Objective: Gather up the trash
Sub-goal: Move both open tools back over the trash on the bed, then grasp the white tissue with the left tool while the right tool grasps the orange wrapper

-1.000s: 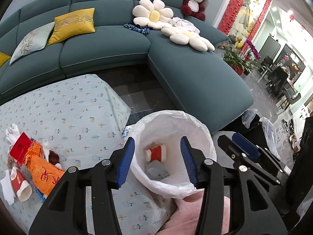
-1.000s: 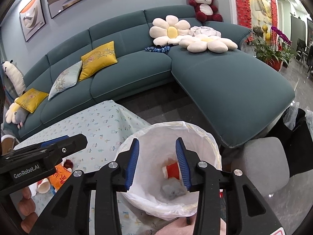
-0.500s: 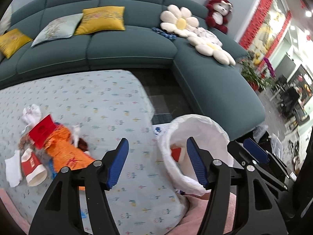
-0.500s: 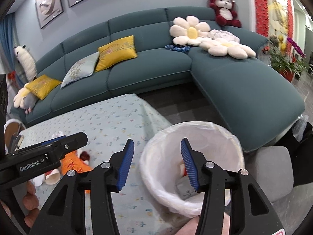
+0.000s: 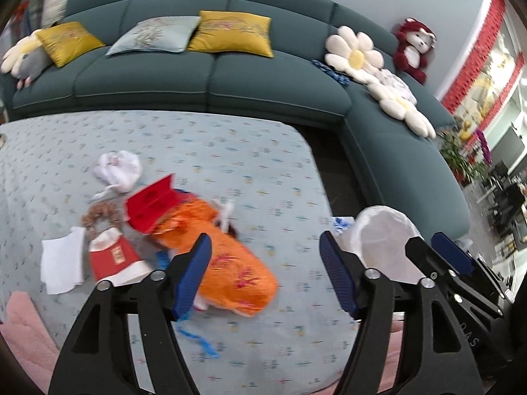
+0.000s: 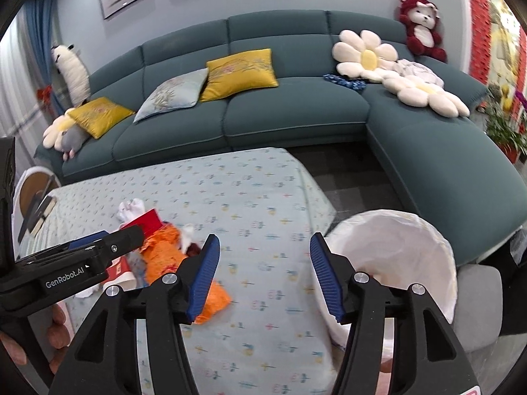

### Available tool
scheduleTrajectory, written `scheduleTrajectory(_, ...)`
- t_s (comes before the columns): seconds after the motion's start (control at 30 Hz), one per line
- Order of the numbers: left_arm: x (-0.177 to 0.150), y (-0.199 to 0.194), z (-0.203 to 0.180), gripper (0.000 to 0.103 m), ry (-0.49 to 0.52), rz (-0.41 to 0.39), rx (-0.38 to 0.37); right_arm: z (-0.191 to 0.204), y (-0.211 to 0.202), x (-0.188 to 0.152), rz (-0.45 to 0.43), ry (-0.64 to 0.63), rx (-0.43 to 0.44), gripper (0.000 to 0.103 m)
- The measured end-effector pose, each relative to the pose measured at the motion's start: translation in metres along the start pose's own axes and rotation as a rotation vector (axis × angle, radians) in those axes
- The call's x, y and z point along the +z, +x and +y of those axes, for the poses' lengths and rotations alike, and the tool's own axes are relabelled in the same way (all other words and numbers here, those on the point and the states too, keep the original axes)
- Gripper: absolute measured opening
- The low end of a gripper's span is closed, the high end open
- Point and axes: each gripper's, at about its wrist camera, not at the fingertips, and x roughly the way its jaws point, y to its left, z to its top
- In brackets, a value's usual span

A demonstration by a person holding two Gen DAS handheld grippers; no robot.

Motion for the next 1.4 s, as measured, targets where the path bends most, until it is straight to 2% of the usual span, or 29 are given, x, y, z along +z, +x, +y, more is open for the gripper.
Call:
scheduleTrajectory(0.3,-0.010,-0.009,0.074,0.071,-0.079,-0.006,0.091,0.051,0.011,-0.003,0.022,-0.067,0.017,0.061)
scheduleTrajectory(0.5,-0.021,-0.013,0.135,0.081,-0.151,0.003,0.182,0.075,0.023,-0.010,0.057,-0.094,0.023,0.061)
scheduleTrajectory(0.7,-0.033,-0.008,0.197,0.082,-0.247,0.043,0.246,0.103,0.038,-0.017,0.087,-0.126,0.027,0.061)
scheduleTrajectory(0.93,-0.046,0.014,0.253,0.082,-0.291,0.117,0.311,0.138,0.051,-0.023,0.107,-0.183,0.030,0.061)
scheduleTrajectory(1.0,-0.051,0.022,0.267,0.080,-0.315,0.139,0.310,0.143,0.055,-0.024,0.117,-0.190,0.027,0.061)
scheduleTrajectory(1.13,-0.059,0.036,0.286,0.071,-0.344,0.175,0.295,0.148,0.065,-0.028,0.145,-0.186,0.017,0.061)
scheduleTrajectory(1.4,-0.068,0.056,0.295,0.055,-0.355,0.219,0.263,0.145,0.085,-0.035,0.196,-0.168,-0.002,0.061)
